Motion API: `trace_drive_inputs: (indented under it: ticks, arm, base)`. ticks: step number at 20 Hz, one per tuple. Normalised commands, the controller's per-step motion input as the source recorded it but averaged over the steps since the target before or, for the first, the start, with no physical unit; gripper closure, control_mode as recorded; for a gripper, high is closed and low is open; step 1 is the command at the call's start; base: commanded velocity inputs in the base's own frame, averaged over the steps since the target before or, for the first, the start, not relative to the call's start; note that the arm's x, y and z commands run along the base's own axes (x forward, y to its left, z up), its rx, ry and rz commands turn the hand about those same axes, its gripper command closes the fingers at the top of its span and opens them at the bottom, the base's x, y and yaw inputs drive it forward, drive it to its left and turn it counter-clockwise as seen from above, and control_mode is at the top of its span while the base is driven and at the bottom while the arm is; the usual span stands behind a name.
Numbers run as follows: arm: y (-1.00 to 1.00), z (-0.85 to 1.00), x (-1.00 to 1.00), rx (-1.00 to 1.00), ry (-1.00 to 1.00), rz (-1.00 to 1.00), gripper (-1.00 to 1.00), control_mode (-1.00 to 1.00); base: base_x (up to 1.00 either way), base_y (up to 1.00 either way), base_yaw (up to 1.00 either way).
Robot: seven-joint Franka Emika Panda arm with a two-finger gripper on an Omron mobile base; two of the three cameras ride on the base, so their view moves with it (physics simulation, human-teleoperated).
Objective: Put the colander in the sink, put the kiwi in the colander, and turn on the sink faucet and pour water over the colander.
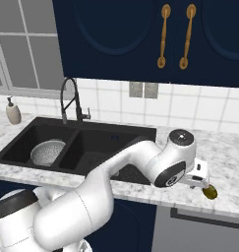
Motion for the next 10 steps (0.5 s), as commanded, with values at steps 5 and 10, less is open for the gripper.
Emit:
trace_drive_inputs:
  ticks: [5, 10]
  arm:
    - [-0.45, 0.00, 0.09, 0.00, 0.01, 0.00, -1.00, -1.00]
    - [-0.36, 0.00, 0.22, 0.00, 0.01, 0.01, -1.00, -1.00]
  base:
    - [0.00, 0.00, 0.00]
    - [0.00, 0.00, 0.00]
